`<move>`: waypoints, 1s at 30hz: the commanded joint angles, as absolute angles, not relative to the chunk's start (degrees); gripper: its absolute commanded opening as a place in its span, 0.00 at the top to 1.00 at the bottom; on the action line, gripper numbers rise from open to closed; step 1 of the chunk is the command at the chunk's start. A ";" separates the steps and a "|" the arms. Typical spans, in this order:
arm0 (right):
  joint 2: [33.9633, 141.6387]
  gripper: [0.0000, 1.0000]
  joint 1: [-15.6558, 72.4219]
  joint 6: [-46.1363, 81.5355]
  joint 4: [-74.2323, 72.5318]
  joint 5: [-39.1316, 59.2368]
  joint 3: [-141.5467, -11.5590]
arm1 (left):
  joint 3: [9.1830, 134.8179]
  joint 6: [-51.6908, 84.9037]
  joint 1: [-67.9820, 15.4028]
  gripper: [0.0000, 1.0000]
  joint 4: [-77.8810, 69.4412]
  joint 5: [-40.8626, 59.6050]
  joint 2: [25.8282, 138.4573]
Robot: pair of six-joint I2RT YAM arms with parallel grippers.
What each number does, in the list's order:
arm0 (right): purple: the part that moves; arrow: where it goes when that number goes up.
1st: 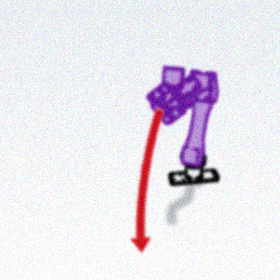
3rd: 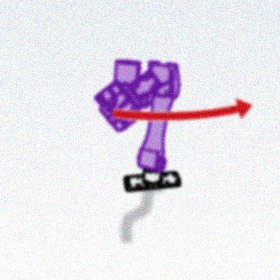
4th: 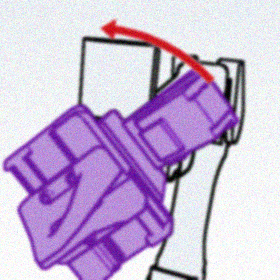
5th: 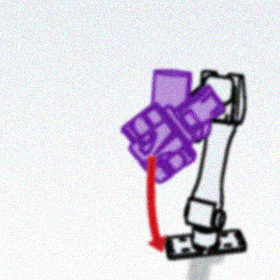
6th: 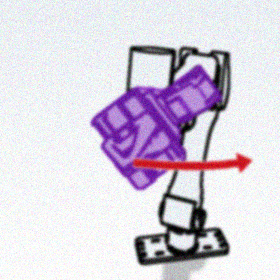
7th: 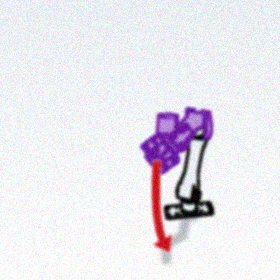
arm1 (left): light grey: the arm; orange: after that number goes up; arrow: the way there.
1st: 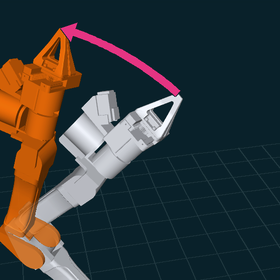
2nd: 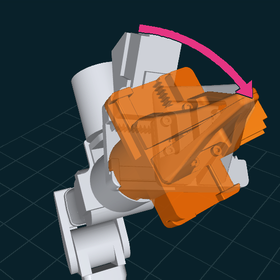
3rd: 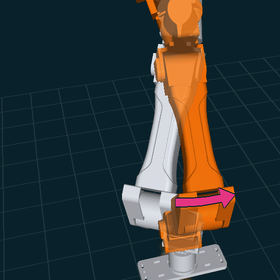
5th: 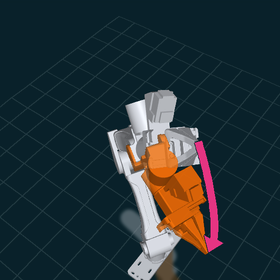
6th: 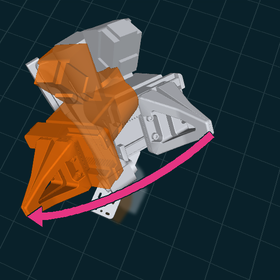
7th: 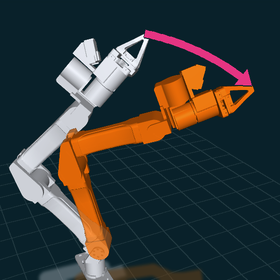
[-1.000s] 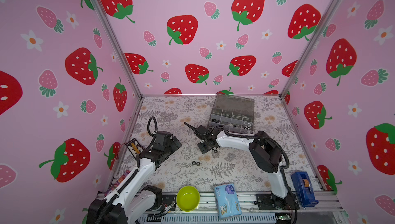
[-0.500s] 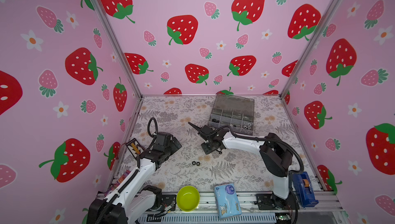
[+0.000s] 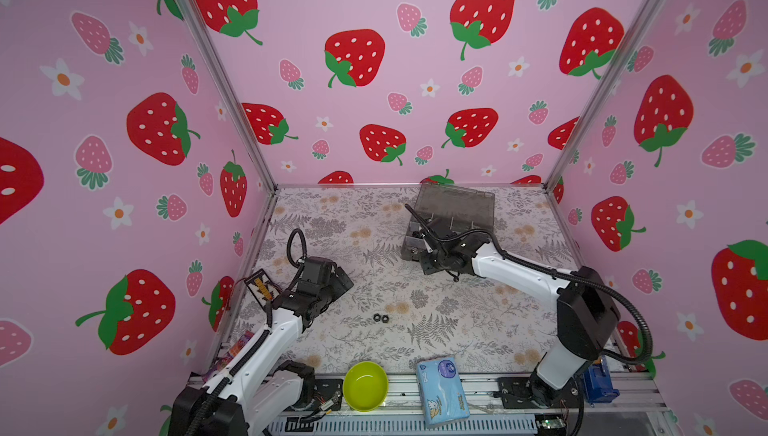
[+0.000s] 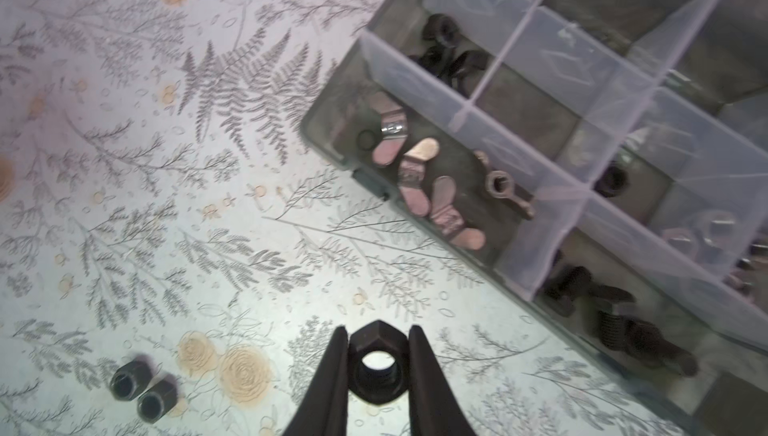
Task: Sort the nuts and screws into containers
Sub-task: 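Lift the black hex nut with the right gripper and carry it over the box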
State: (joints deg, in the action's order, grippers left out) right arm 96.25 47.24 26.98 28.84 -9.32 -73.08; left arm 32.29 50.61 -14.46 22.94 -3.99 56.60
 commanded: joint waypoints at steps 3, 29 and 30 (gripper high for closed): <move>92.31 1.00 40.69 25.31 29.43 -12.12 -71.63 | 32.19 50.63 -14.23 0.01 22.72 -4.18 56.12; 109.88 0.90 29.36 19.08 26.81 -9.54 -81.68 | 32.43 50.29 -14.22 0.01 22.71 -4.04 56.79; 110.38 0.87 29.36 19.07 26.83 -9.13 -81.91 | 32.43 50.36 -14.21 0.01 22.75 -4.13 56.73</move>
State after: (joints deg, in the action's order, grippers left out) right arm 108.95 29.61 20.25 26.76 -10.41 -80.23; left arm 32.29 50.59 -14.46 22.90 -3.84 56.71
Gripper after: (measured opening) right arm 0.232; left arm 0.993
